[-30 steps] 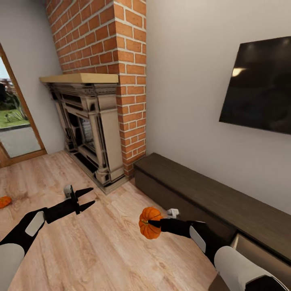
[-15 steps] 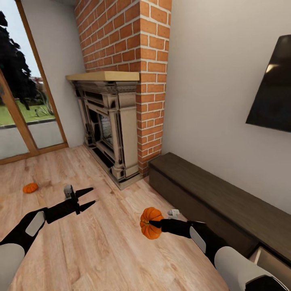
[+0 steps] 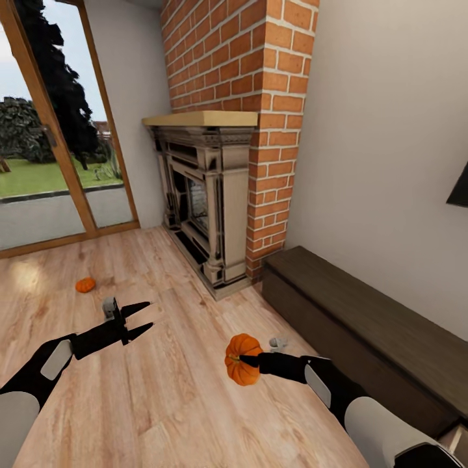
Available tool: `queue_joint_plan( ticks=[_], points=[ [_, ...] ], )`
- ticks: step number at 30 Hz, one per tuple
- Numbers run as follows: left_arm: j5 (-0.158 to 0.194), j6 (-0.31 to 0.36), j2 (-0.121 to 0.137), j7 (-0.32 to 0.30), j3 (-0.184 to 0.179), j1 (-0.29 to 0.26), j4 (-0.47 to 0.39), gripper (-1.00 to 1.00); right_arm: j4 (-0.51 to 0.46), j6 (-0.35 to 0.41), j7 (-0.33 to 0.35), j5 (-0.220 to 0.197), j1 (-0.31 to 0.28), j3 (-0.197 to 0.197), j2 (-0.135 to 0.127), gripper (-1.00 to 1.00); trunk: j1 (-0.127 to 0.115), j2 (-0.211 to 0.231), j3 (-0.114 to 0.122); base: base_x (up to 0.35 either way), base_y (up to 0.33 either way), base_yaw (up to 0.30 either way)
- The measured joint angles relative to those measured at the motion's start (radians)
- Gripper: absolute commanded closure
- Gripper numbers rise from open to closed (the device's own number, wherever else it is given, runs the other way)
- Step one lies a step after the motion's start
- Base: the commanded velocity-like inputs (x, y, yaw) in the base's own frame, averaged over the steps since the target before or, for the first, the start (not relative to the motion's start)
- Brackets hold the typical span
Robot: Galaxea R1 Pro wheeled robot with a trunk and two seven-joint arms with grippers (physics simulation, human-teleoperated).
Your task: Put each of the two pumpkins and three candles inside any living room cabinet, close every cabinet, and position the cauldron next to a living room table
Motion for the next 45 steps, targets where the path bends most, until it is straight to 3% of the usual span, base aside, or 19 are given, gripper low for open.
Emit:
queue_joint_plan(
  ticks=[8, 15, 23, 45],
  points=[
    [0.001, 0.000, 0.001, 0.000, 0.001, 0.000, 0.000, -1.00, 0.001, 0.000, -0.002, 0.002, 0.001, 0.001, 0.001, 1.00, 0.000, 0.000, -0.007, 0.000, 0.000, 0.267],
    [0.000, 0.000, 0.001, 0.000, 0.001, 0.000, 0.000, -1.00, 0.001, 0.000, -0.018, 0.047, 0.001, 0.000, 0.002, 1.00, 0.000, 0.000, -0.013, 0.000, 0.000, 0.254],
    [0.000, 0.000, 0.000, 0.000, 0.000, 0.000, 0.000, -1.00, 0.001, -0.001, -0.047, 0.045, 0.001, 0.002, 0.008, 1.00, 0.000, 0.000, -0.022, 0.000, 0.000, 0.242],
    [0.000, -0.005, 0.000, 0.001, 0.000, 0.000, 0.000, -1.00, 0.010, -0.016, -0.046, 0.036, 0.002, 0.001, 0.010, 1.00, 0.000, 0.000, -0.045, 0.000, 0.000, 0.241]
  ],
)
